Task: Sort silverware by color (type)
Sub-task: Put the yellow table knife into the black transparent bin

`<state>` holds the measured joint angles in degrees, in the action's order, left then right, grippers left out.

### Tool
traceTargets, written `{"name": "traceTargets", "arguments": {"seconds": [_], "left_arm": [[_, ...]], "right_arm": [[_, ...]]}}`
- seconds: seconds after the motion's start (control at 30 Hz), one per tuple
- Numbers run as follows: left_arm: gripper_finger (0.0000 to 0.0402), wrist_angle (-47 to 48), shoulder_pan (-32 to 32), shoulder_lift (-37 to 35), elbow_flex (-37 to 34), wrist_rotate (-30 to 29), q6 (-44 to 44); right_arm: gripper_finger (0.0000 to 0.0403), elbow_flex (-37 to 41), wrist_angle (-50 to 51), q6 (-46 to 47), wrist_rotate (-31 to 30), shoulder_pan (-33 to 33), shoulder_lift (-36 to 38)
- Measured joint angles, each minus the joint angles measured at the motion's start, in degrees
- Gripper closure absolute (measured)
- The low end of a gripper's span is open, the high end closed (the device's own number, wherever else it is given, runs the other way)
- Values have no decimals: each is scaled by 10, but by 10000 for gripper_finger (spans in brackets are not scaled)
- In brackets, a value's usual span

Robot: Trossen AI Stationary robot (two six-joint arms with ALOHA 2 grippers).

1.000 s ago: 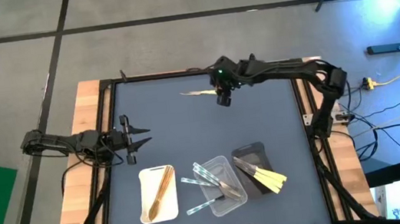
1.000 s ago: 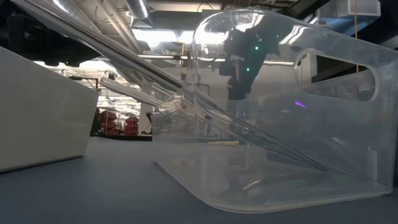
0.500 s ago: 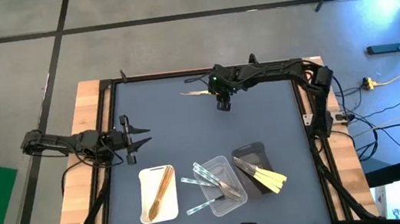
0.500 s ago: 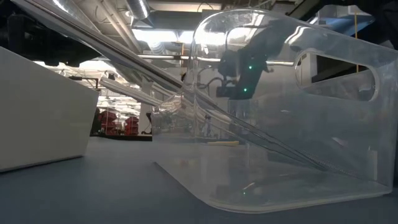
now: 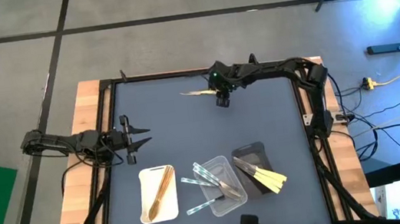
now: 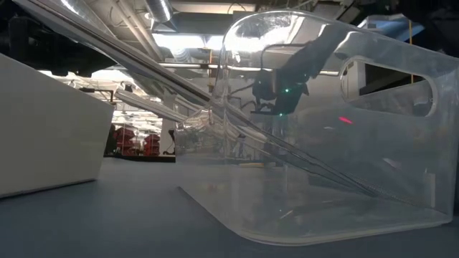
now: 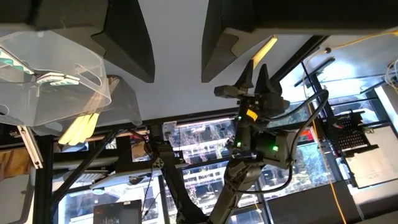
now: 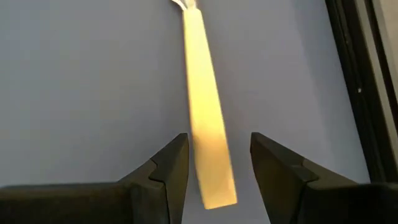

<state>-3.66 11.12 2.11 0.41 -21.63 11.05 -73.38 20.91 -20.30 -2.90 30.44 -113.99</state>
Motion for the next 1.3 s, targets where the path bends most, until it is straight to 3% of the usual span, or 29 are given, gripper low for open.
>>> {"name": "traceTargets", "arguments": {"seconds": [0.93, 1.3], "left_arm": [[276, 0, 0, 0, 0, 0, 0], [276, 0, 0, 0, 0, 0, 0]], "right_arm": [[244, -2, -9, -12, 29, 7, -28], [331, -1, -8, -12, 31, 7, -29]]}}
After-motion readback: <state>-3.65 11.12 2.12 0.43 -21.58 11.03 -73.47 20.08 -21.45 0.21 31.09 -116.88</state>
